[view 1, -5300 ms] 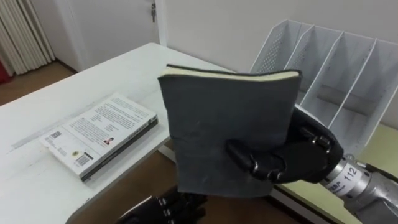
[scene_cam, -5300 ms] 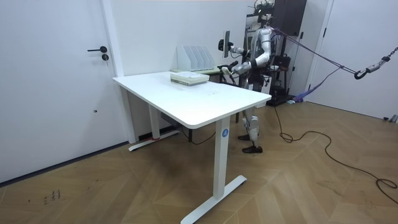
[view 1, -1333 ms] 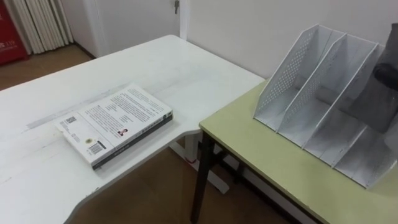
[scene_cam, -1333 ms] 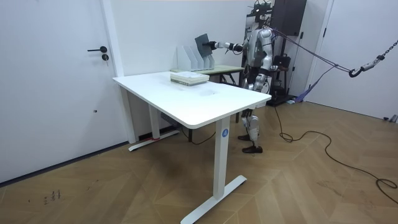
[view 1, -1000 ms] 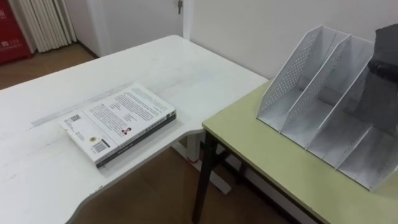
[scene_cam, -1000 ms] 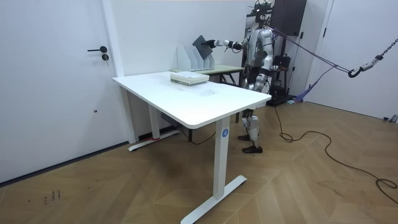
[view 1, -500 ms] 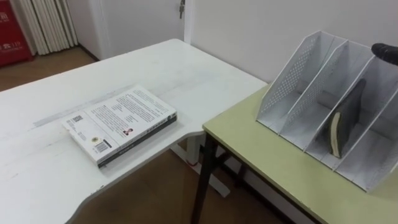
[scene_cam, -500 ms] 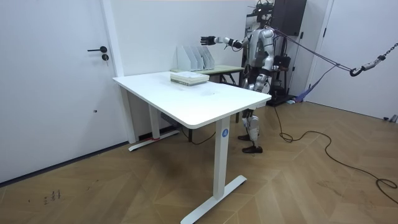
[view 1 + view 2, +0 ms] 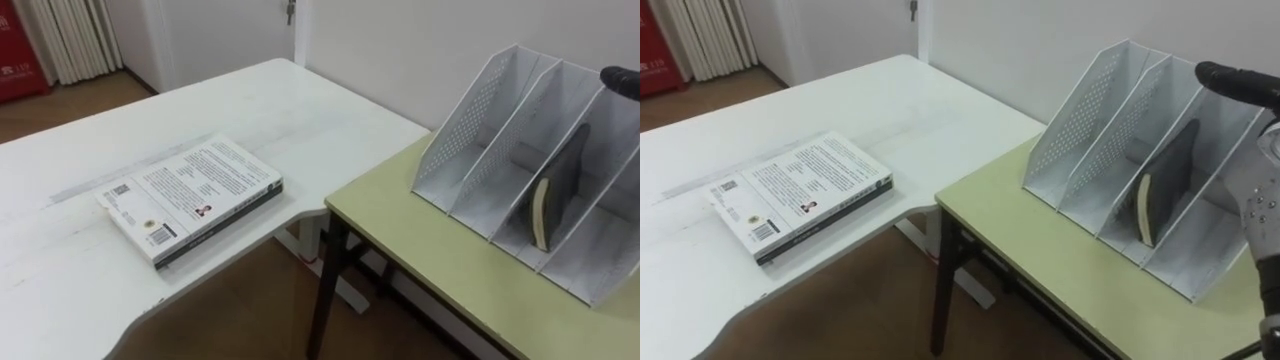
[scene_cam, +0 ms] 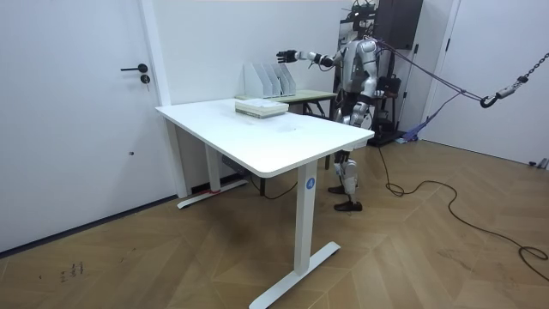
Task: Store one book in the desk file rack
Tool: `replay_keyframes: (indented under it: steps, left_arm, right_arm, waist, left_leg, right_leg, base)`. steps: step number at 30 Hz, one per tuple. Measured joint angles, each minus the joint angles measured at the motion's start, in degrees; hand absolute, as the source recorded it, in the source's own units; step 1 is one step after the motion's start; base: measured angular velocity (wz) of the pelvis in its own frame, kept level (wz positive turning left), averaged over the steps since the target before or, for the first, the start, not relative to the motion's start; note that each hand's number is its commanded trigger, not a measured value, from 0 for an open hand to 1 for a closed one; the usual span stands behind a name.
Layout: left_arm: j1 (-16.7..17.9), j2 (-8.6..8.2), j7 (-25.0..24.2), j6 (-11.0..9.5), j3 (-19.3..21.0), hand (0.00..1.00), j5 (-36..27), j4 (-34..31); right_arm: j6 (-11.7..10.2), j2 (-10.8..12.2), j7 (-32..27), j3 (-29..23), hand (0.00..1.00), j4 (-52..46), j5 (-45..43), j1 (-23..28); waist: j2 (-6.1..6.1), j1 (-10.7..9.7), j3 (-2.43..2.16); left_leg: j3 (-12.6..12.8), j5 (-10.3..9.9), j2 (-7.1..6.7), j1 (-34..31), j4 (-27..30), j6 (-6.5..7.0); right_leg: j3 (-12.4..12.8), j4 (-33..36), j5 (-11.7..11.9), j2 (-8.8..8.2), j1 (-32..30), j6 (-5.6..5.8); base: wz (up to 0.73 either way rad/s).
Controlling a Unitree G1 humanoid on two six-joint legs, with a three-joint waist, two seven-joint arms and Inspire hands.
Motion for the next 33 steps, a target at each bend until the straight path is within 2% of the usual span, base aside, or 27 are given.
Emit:
replay_keyframes:
  steps: [4, 8, 10, 13, 15, 16, 18, 20, 25, 27, 31, 33]
  left_arm:
    - [0.01, 0.04, -0.36, -0.22, -0.13, 0.0, 0.06, 0.0]
    - [0.01, 0.13, -0.74, -0.52, -0.23, 0.0, -0.04, 0.33]
    - [0.12, 0.26, -1.12, -1.13, -0.22, 0.0, -0.05, 0.77]
    - [0.23, 0.47, -1.19, -1.76, -0.26, 0.0, 0.05, 1.06]
    - [0.47, 1.08, -1.34, -2.56, -0.15, 0.0, -0.07, 1.67]
    - [0.62, 1.23, -1.45, -2.61, -0.06, 0.0, -0.12, 1.77]
    - [0.87, 1.41, -1.96, -2.8, 0.65, 0.0, -0.22, 1.97]
    - [0.89, 1.75, -3.01, -3.1, 0.96, 0.0, -0.14, 2.55]
    - [1.04, 4.22, -6.12, -3.29, 0.96, 0.0, 0.26, 4.11]
    - [0.66, 4.54, -7.34, -3.27, 1.0, 0.0, 0.72, 4.7]
    - [-0.69, 5.0, -9.07, -2.29, 0.77, 0.0, 0.62, 6.33]
    - [-1.64, 5.62, -9.2, -1.94, -0.32, 0.0, 0.0, 6.27]
  right_arm:
    - [-0.02, 0.01, 0.58, 0.6, 0.0, -5.59, 0.03, 0.03]
    - [-0.07, 0.01, 4.62, 0.74, 0.0, -13.65, 1.55, 0.39]
    - [-0.1, 0.03, 7.1, 1.52, 0.0, -20.47, 1.55, 2.72]
    - [-0.26, 0.04, 14.51, 4.08, 0.0, -29.7, 2.65, 6.66]
    - [-0.62, 0.17, 22.24, 5.71, 0.0, -35.12, 3.24, 12.12]
    - [-0.58, 0.17, 24.25, 6.27, 0.0, -36.13, 3.49, 13.65]
    - [0.58, 0.17, 32.18, 8.36, 0.0, -38.34, 5.88, 17.45]
    - [1.26, 0.16, 37.53, 9.75, 0.0, -39.5, 6.73, 18.64]
    - [1.17, -0.19, 51.02, 12.14, 0.0, -43.89, 6.98, 19.58]
    - [1.05, -0.18, 58.04, 13.18, 0.0, -46.45, 5.13, 20.67]
    - [1.06, -0.19, 67.55, 15.37, 0.0, -46.62, 1.38, 22.64]
    - [1.15, -0.2, 72.28, 18.05, 0.0, -46.06, -2.62, 24.99]
  waist:
    - [0.25, 0.12, 0.16]
    - [0.75, -0.24, 0.44]
    - [0.94, -0.06, 0.51]
    - [1.01, 0.07, 0.44]
    - [0.34, 0.15, 0.22]
    - [0.11, 0.53, 0.06]
    - [-0.28, 1.58, 0.08]
    - [-0.41, 1.53, 0.11]
    - [-0.66, 1.56, 0.3]
    - [-0.83, 1.74, 0.31]
    - [-1.0, 2.86, 0.39]
    - [-1.39, 3.15, 0.64]
  left_leg:
    - [0.66, 0.0, 0.11, 0.55, -0.16, 0.0]
    - [1.0, 0.0, 0.17, 0.63, -0.32, 0.0]
    - [1.16, 0.0, 0.23, 0.8, -0.54, -0.01]
    - [1.46, 0.02, 0.31, 0.98, -0.59, -0.04]
    - [1.82, 0.02, 0.47, 1.11, -0.58, -0.06]
    - [2.0, 0.02, 0.51, 1.17, -0.62, -0.07]
    - [2.78, 0.02, 0.66, 1.66, -0.84, -0.07]
    - [2.56, 0.02, 0.74, 1.61, -0.8, -0.07]
    - [2.43, -0.09, 0.9, 1.93, -1.2, -0.21]
    - [2.42, -0.09, 0.98, 1.91, -1.16, -0.25]
    - [2.39, -0.09, 0.95, 1.92, -1.15, -0.26]
    - [2.43, -0.09, 0.96, 1.85, -1.15, -0.26]
  right_leg:
    - [0.28, -0.04, 0.01, 0.07, 0.22, -0.01]
    - [0.29, -0.07, 0.02, 0.06, 0.26, -0.01]
    - [0.43, -0.07, 0.02, 0.15, 0.25, -0.01]
    - [0.46, -0.07, 0.02, 0.17, 0.3, -0.01]
    - [0.49, -0.16, 0.04, 0.22, 0.43, -0.04]
    - [0.51, -0.15, 0.05, 0.22, 0.45, -0.05]
    - [1.28, -0.1, 0.12, 0.34, 0.56, -0.14]
    - [1.38, -0.07, 0.24, 0.34, 0.62, -0.12]
    - [1.18, -0.19, 0.38, 0.71, 1.47, -0.3]
    - [0.96, -0.23, 0.4, 0.78, 1.59, -0.33]
    - [1.1, -0.25, 0.42, 0.78, 1.57, -0.36]
    - [1.13, -0.26, 0.42, 0.77, 1.48, -0.36]
  base:
    - [-0.05]
    - [0.0]
    - [-0.02]
    - [-0.02]
    - [0.0]
    - [-0.08]
    - [-0.14]
    - [-0.03]
    - [0.01]
    - [0.04]
    - [0.0]
    - [0.0]
